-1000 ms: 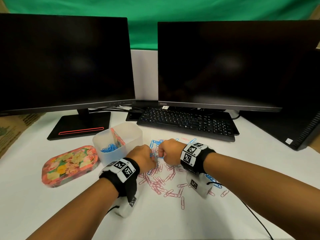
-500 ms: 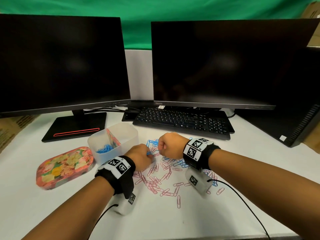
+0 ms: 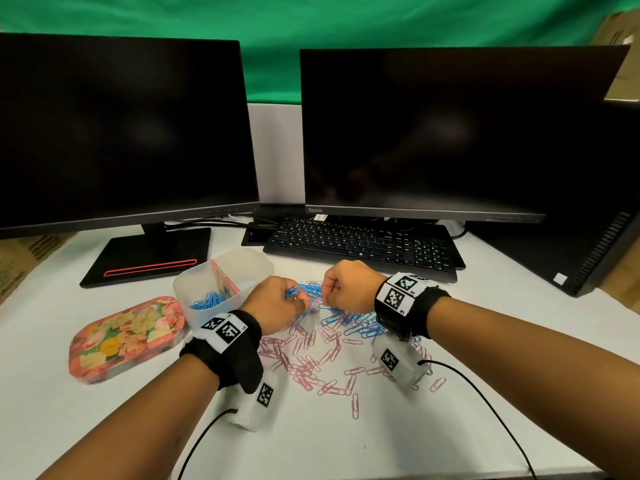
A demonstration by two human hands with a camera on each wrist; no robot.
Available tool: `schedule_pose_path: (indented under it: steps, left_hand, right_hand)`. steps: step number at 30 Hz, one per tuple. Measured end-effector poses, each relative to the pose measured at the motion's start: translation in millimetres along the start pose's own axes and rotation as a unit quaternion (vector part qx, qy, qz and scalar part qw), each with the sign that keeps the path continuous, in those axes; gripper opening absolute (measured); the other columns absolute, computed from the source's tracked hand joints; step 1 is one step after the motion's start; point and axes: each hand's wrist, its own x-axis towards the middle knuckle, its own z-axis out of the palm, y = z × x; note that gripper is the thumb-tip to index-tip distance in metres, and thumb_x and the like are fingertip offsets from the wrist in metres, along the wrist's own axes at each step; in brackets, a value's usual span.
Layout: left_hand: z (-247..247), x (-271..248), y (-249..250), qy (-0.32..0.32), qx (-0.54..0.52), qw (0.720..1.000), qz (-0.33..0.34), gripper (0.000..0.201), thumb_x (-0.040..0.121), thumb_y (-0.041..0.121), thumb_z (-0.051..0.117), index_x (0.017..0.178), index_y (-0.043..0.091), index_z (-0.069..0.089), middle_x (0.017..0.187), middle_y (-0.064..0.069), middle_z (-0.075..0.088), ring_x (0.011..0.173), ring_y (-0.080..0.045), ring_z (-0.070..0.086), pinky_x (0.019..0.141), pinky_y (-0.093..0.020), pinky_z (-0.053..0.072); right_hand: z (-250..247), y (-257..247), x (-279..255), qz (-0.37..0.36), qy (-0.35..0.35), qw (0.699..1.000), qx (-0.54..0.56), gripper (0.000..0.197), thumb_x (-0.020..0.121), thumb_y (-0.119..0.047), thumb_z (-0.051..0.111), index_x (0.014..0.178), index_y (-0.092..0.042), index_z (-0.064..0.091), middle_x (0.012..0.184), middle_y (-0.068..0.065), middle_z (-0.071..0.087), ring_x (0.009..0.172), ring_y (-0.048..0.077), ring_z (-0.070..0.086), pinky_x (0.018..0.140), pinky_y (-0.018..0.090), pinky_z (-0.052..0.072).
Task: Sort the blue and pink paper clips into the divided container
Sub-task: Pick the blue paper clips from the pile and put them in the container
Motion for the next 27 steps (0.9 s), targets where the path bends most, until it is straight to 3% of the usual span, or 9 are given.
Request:
schedule_pose_path:
  steps: [5,12,15,19,24,27]
  left_hand:
    - [-3,2,0,0.009,0.021,1.0,0.01,0.019,0.092,0.021,0.058,0.087,0.004,0.066,0.076,-0.011,0.064,0.064,-0.018,0.051,0.066,-0.036,0.048]
    - [-2,0,3,-0.004,-0.019,1.0,0.005,0.014,0.094,0.02,0.059,0.083,0.012,0.065,0.069,0.001,0.069,0.06,-0.016,0.052,0.064,-0.028,0.046]
    - [-2,-5,7,-0.022,-0.057,0.998,-0.005,0.011,0.094,0.017,0.059,0.085,0.013,0.064,0.064,-0.001,0.07,0.052,-0.016,0.043,0.053,-0.024,0.039]
    - [-3,-6,10,-0.015,-0.069,0.997,-0.013,0.009,0.094,0.014,0.061,0.088,0.01,0.066,0.063,-0.004,0.067,0.035,-0.008,0.034,0.04,-0.018,0.033]
    - [-9,-7,11,-0.02,-0.084,0.996,-0.018,0.017,0.095,0.019,0.06,0.085,0.008,0.069,0.063,-0.004,0.066,0.042,-0.012,0.036,0.042,-0.02,0.033]
    - [-21,-8,14,-0.017,-0.104,0.994,-0.028,0.019,0.095,0.021,0.06,0.088,0.007,0.071,0.065,-0.002,0.066,0.042,-0.011,0.033,0.043,-0.021,0.03]
  right_hand:
    - [-4,1,0,0.006,-0.002,1.0,0.008,0.014,0.082,-0.013,0.062,0.088,-0.016,0.075,0.064,-0.016,0.059,0.075,0.01,0.059,0.075,0.026,0.053]
    - [-6,3,-1,0.014,-0.002,1.0,0.02,0.011,0.082,-0.015,0.064,0.087,-0.018,0.074,0.064,-0.015,0.059,0.075,0.01,0.061,0.076,0.026,0.054]
    - [-6,4,-3,0.018,-0.003,1.0,0.022,0.009,0.083,-0.016,0.064,0.086,-0.018,0.073,0.065,-0.015,0.06,0.075,0.011,0.063,0.074,0.026,0.055]
    - [-7,5,-3,0.021,-0.006,1.0,0.022,0.011,0.083,-0.016,0.064,0.087,-0.016,0.074,0.066,-0.013,0.062,0.077,0.014,0.065,0.077,0.03,0.058]
    - [-9,2,-3,0.026,-0.007,0.999,0.033,0.012,0.083,-0.014,0.063,0.087,-0.016,0.074,0.071,-0.01,0.064,0.079,0.012,0.063,0.08,0.031,0.057]
    - [-10,-5,0,0.029,-0.011,0.997,0.065,0.014,0.083,-0.01,0.062,0.084,-0.021,0.07,0.066,-0.01,0.066,0.075,0.013,0.067,0.074,0.026,0.056]
